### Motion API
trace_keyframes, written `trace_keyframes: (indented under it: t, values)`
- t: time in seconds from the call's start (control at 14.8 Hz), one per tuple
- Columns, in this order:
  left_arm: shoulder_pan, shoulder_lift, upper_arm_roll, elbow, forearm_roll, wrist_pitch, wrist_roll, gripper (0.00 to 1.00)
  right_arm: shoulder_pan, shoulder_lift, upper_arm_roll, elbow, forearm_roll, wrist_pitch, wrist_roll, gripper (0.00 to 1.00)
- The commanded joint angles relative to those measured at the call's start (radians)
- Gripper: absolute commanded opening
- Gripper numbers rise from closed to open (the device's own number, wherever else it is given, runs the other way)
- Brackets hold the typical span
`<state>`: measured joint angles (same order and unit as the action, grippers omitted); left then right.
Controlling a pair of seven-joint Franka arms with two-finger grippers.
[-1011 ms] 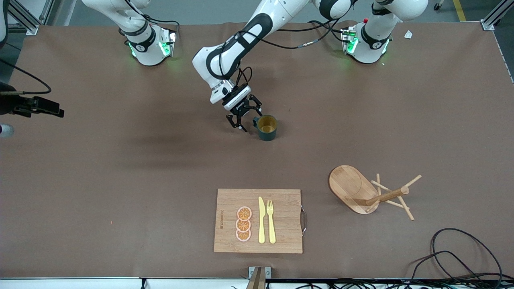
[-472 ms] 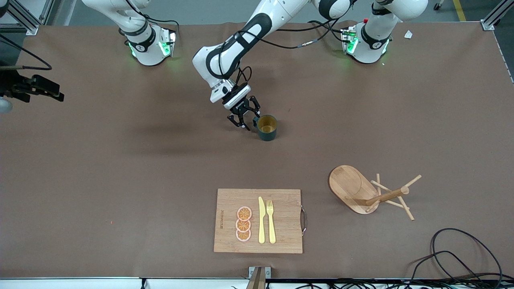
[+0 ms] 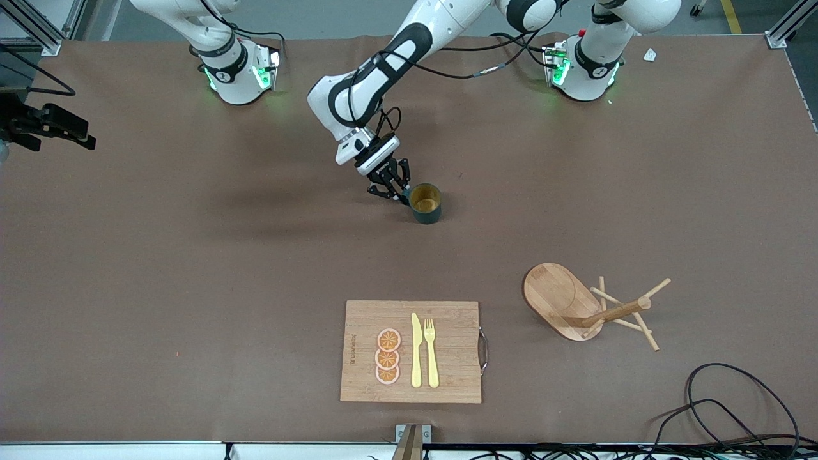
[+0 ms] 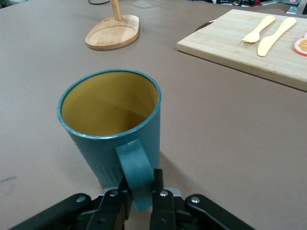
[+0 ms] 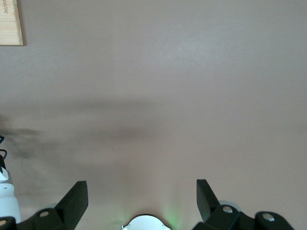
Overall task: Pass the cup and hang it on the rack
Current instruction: 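Grasp the mug handle with the left gripper while the right gripper withdraws, then lift the mug with the left gripper and carry it to the wooden rack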
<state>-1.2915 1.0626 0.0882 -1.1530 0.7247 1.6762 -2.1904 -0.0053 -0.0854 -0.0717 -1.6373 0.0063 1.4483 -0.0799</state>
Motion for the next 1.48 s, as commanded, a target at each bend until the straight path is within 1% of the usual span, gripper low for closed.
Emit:
trace_keyframes:
  t: [0.0, 0.2, 0.27, 0.54, 0.74, 0.88, 1.01, 1.21, 1.41]
  values:
    - [-0.003, -0.007, 0.012, 0.012, 0.018, 0.007, 0.024, 0.02, -0.013, -0.042, 0.013, -0.039, -0.022, -0.006, 0.009, 1.0]
    - [0.035, -0.062, -0.001, 0.012, -0.017, 0.007, 0.084, 0.01, -0.027, -0.071, 0.01, -0.036, -0.028, -0.037, 0.011, 1.0]
    - [0.053, -0.096, -0.001, 0.012, -0.054, 0.007, 0.122, 0.01, -0.028, -0.091, 0.012, -0.038, -0.028, -0.04, 0.011, 1.0]
    - [0.122, -0.219, -0.004, 0.012, -0.189, 0.008, 0.233, 0.01, -0.028, -0.089, 0.01, -0.016, -0.025, -0.061, 0.023, 1.0]
    - [0.211, -0.338, -0.001, 0.012, -0.353, 0.034, 0.355, 0.01, -0.027, -0.088, 0.015, -0.007, -0.025, -0.097, 0.023, 1.0]
    - [0.288, -0.419, 0.001, 0.01, -0.47, 0.036, 0.449, 0.01, -0.027, -0.088, 0.016, 0.032, -0.023, -0.121, 0.023, 1.0]
    - [0.36, -0.478, 0.001, 0.01, -0.582, 0.042, 0.541, 0.01, -0.027, -0.086, 0.015, 0.037, -0.016, -0.126, 0.019, 1.0]
    - [0.484, -0.551, 0.002, 0.009, -0.769, 0.054, 0.679, 0.01, -0.024, -0.085, 0.016, 0.039, -0.015, -0.115, 0.017, 1.0]
    - [0.602, -0.595, 0.002, 0.006, -0.979, 0.057, 0.794, 0.01, -0.027, -0.085, 0.015, 0.039, -0.017, -0.106, 0.011, 1.0]
